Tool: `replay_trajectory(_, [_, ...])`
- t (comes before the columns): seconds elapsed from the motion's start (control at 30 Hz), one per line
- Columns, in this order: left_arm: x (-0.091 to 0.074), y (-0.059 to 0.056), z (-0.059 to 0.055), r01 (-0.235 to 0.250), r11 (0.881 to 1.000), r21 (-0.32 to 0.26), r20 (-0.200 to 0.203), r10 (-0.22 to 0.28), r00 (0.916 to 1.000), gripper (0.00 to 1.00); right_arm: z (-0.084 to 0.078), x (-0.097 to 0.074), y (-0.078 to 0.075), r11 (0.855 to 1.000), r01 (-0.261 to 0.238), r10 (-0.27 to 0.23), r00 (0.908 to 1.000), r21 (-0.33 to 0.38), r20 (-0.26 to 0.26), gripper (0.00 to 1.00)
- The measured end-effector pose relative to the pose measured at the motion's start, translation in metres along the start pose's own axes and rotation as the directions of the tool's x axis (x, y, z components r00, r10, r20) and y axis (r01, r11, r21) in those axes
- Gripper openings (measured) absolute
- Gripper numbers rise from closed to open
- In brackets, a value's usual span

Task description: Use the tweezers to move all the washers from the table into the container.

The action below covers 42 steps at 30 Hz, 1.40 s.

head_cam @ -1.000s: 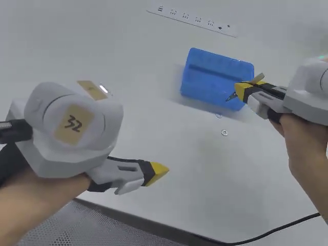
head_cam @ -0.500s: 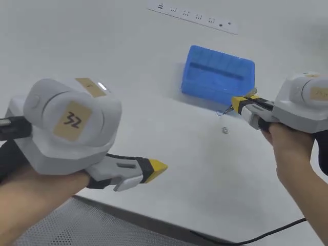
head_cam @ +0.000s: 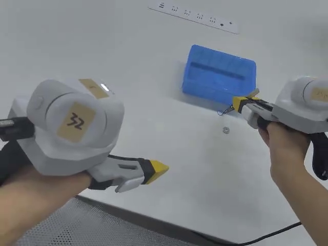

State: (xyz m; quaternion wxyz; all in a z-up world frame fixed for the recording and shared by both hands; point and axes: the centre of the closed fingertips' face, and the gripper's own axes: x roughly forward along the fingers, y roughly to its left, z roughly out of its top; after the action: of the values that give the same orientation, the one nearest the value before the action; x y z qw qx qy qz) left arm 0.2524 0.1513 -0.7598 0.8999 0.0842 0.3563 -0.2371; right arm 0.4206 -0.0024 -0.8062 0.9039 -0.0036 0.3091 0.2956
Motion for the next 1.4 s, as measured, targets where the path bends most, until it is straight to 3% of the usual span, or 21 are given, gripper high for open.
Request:
replay_trajectory(0.2, [0.000, -0.001, 0.001, 0.003, 1.000, 0.004, 0.000, -0.003, 1.0000, 0.96, 0.003, 0.002, -0.003, 0.998, 0.013, -0.015, 0.9996, 0.069, 0.024, 0.03])
replay_trajectory(0.4, [0.000, -0.001, 0.000, 0.002, 1.000, 0.003, -0.001, -0.002, 1.0000, 0.96, 0.001, 0.003, -0.002, 0.998, 0.024, -0.025, 0.9995, 0.054, 0.019, 0.03])
replay_trajectory(0.67, [-0.001, 0.000, -0.001, 0.000, 1.000, 0.001, -0.002, 0.000, 1.0000, 0.96, 0.000, 0.006, 0.003, 0.999, 0.028, -0.027, 0.9996, -0.039, 0.007, 0.03])
replay_trajectory(0.77, [0.000, -0.001, 0.000, 0.002, 1.000, 0.003, 0.000, -0.002, 1.0000, 0.96, -0.001, 0.006, 0.007, 0.991, 0.032, -0.033, 0.9994, -0.130, -0.009, 0.02])
replay_trajectory(0.93, [0.000, -0.002, 0.001, 0.006, 1.000, 0.007, 0.002, -0.006, 1.0000, 0.96, -0.003, 0.006, 0.011, 0.978, 0.030, -0.037, 0.9987, -0.206, -0.034, 0.02])
replay_trajectory(1.3, [-0.004, 0.002, 0.002, -0.007, 1.000, 0.002, 0.010, 0.007, 0.9999, 0.96, 0.007, -0.005, 0.016, 0.969, 0.000, -0.013, 0.9986, -0.248, -0.052, 0.01])
replay_trajectory(1.4, [-0.003, 0.002, 0.004, -0.008, 1.000, 0.003, 0.014, 0.008, 0.9999, 0.96, 0.016, -0.012, 0.021, 0.976, -0.027, 0.020, 0.9992, -0.216, -0.036, 0.01])
